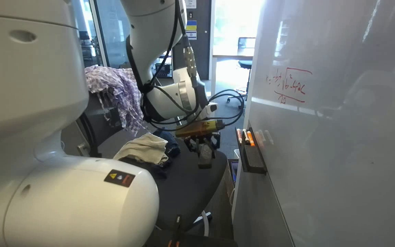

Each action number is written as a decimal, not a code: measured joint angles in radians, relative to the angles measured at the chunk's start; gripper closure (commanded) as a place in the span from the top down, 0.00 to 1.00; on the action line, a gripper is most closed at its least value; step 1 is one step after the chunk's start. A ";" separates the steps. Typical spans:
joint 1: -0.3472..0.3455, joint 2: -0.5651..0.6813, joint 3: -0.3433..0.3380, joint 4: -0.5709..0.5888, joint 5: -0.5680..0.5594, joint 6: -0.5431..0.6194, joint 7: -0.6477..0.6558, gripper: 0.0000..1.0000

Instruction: Use the duster to erase the markings on the board

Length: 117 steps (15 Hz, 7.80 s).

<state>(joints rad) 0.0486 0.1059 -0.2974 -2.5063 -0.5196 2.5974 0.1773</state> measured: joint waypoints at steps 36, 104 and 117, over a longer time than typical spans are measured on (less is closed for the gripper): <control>-0.211 -0.689 0.058 -0.300 -1.521 -0.623 0.752 0.31; -0.104 -0.174 0.171 0.031 -1.189 -0.812 1.096 0.31; -0.109 -0.159 0.200 0.210 -1.100 -0.981 1.056 0.31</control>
<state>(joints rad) -0.0605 -0.0529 -0.0974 -2.2961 -1.6196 1.6164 1.2331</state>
